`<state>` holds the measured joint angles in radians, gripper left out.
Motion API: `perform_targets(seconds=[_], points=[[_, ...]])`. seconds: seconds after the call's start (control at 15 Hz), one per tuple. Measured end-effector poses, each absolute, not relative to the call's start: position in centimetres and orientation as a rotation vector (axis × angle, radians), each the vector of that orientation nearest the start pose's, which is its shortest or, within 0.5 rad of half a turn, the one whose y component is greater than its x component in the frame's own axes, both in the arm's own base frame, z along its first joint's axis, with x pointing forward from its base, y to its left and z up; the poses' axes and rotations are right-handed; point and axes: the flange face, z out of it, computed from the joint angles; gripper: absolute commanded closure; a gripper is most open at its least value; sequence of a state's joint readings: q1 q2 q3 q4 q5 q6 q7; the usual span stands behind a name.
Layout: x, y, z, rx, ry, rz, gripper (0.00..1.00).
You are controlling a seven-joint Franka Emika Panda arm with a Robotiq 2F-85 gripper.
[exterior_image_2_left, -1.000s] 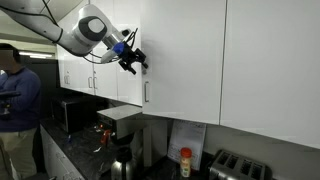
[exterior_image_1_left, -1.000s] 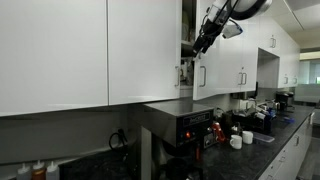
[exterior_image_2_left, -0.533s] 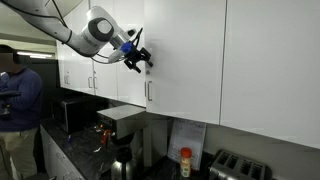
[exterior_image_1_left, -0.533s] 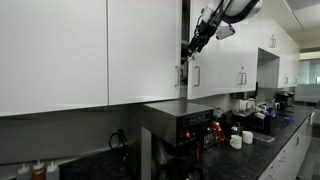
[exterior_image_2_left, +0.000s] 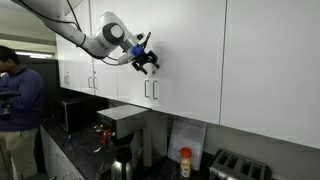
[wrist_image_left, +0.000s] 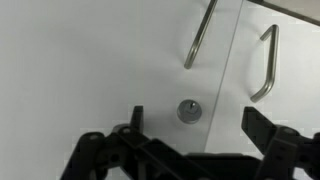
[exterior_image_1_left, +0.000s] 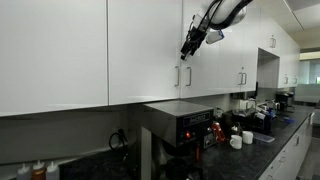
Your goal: Close the cabinet door
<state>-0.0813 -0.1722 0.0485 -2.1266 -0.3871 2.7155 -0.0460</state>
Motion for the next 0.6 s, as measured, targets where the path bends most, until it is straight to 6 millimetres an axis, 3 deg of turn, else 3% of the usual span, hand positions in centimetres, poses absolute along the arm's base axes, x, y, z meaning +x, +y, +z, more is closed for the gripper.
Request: perform_targets(seconds=[0.4,0.6], points=[[56.24,-0.20,57.22,-3.192,-0.491,-1.235,0.00],[55.27,0.29,57.32,-3.242,-0.467,-1.080,0.00]])
